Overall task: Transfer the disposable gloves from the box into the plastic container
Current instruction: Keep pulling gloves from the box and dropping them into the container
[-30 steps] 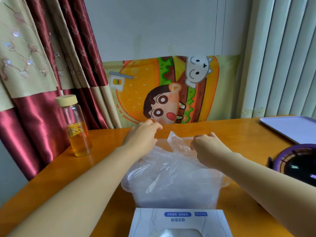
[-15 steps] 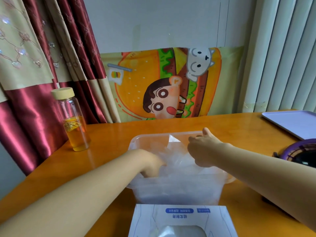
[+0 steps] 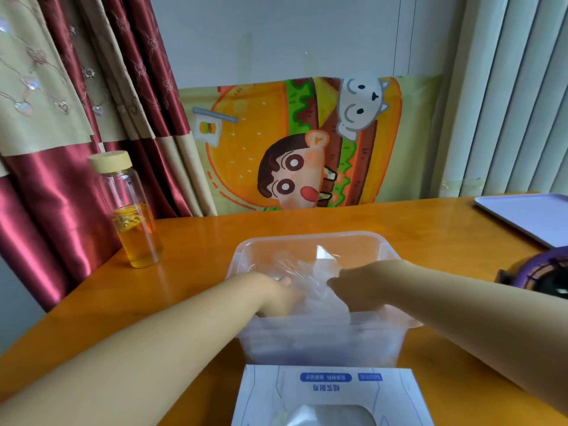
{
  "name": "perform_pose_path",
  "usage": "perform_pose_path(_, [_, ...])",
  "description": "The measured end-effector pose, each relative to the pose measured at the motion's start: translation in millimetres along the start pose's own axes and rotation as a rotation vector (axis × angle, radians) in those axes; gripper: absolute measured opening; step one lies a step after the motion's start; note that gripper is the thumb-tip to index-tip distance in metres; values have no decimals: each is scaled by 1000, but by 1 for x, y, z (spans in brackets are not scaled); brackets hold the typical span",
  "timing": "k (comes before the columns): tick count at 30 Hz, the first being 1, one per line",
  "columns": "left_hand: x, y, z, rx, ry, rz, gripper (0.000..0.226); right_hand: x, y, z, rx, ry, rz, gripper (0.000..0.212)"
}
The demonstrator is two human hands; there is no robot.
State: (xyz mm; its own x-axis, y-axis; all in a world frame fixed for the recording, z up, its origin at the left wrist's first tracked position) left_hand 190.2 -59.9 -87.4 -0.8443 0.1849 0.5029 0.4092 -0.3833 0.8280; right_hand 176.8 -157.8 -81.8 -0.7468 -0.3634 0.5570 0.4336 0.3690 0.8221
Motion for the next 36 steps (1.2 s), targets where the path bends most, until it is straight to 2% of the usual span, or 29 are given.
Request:
perform_pose_path(3, [7,4,-1,-24,-36,9,75,-8,-7,-7,-32,-21,-21,48])
perform_pose_path(10, [36,33,14,77,-91,-40,65,-16,-15,-10,-71,-31,-1,52])
perform_pose_path(16, [76,41,34,11,-89,-169,38,-6,-4,3,-44,32,-50,45])
perform_pose_path(19, [82,37,39,39,-100,-226,31,11,8,2,-95,-13,-97,57])
perform_pose_path(21, [89,38,46,73,-99,-274,29,26,17,7,-86,17,-133,72])
perform_pose_path(22, [92,38,50,86,-91,-284,28,33,22,8,-97,27,-170,72])
perform_pose_path(27, [98,37,79,276,-77,-292,25,64,46,5,-150,55,-410,51])
perform_pose_path(30, [105,37,85,350,-37,-305,48,84,56,3,-169,53,-537,42])
perform_pose_path(31, [108,35,85,373,-7,-314,43,90,58,5,-164,55,-562,40])
perform_pose_path(33, [114,35,88,405,71,-335,54,103,63,14,-148,66,-614,36])
perform_pose_path(36, [129,38,90,402,114,-458,55,123,67,36,-146,119,-717,27])
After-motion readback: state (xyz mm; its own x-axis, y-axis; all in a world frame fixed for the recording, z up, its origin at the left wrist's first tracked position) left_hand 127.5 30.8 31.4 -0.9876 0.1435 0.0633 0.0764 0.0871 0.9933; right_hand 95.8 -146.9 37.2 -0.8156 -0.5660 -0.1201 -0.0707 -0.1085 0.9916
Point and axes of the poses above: each hand's wrist, its own x-axis away from the middle knuckle, its own y-axis out of the back of the hand, z = x × y, the point moved 9 cm from there along -x, towards the middle knuckle, and after that the axes turned 12 degrees about y, right-handed, at the moved point
